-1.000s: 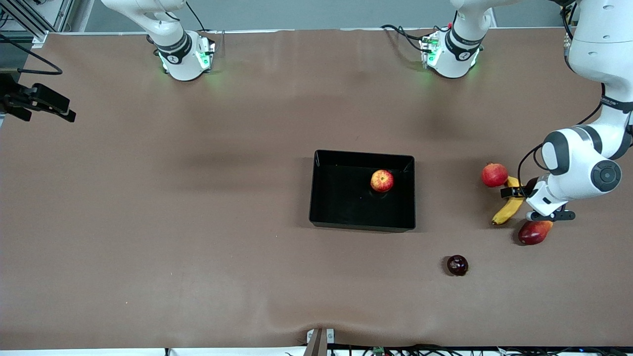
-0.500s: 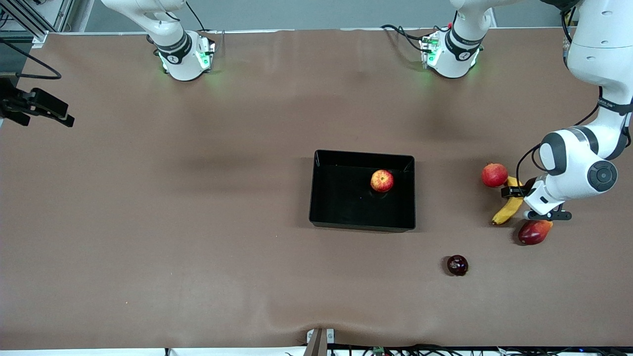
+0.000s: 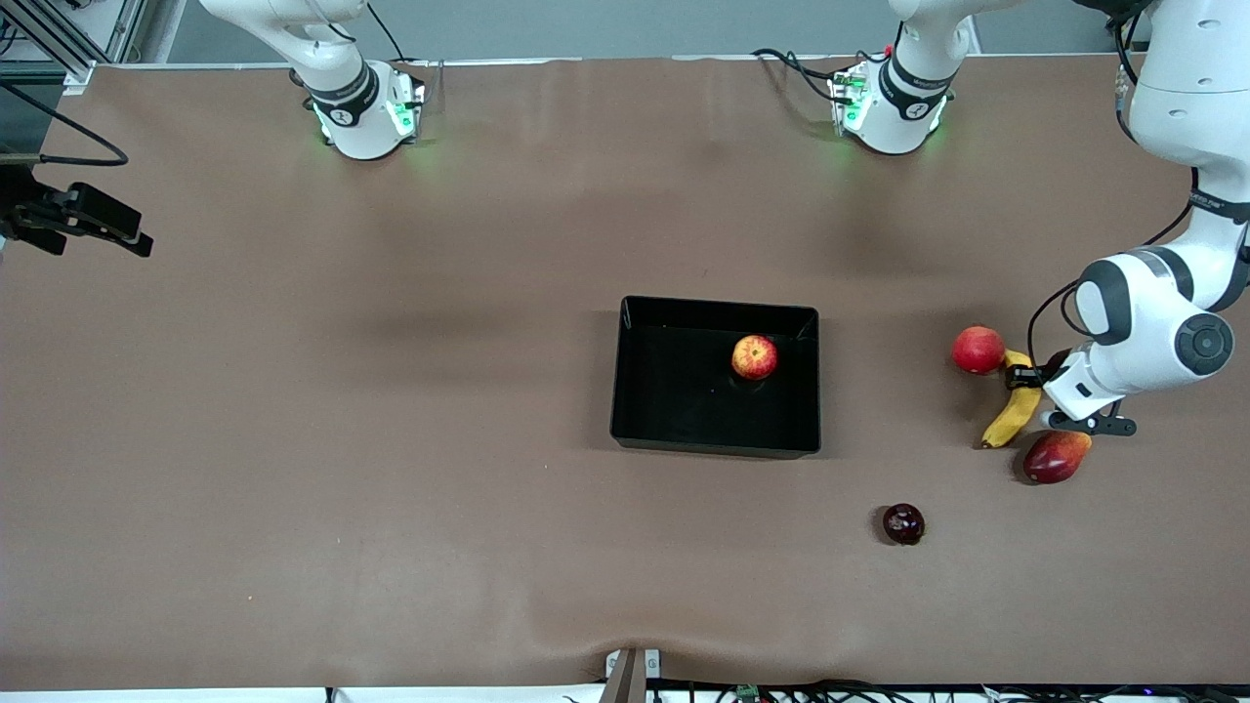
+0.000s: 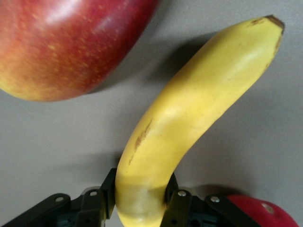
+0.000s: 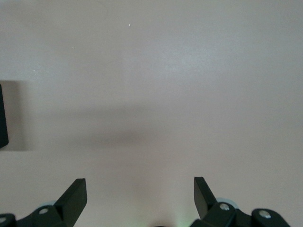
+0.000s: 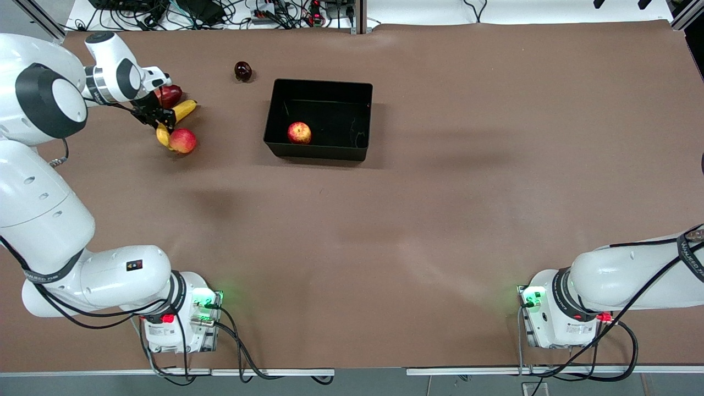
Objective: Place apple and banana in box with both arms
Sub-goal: 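Lower the left gripper and grasp the banana at its stem end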
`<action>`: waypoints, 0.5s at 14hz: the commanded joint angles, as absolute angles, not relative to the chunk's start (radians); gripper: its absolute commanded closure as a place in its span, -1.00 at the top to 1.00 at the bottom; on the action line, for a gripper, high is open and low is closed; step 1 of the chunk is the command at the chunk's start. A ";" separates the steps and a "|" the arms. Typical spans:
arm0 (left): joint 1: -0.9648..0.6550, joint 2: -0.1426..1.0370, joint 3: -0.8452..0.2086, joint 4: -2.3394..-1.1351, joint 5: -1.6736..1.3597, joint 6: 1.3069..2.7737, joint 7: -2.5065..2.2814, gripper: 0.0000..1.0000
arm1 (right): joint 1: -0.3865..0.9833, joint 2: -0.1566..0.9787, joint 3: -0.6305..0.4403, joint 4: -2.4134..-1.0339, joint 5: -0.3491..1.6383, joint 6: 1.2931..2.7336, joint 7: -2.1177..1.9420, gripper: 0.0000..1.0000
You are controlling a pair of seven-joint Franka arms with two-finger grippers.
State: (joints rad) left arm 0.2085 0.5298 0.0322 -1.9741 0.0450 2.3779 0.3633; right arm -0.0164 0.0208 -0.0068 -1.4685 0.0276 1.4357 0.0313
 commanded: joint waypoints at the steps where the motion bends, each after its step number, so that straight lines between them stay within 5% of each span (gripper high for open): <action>1: 0.219 0.457 0.028 -1.976 0.061 2.323 0.449 -1.00 | -0.015 0.029 -0.008 -1.450 0.040 1.430 0.046 1.00; 7: 0.209 0.347 -0.027 -1.805 0.061 2.039 0.468 -1.00 | -0.018 0.028 -0.008 -1.450 0.041 1.430 0.046 1.00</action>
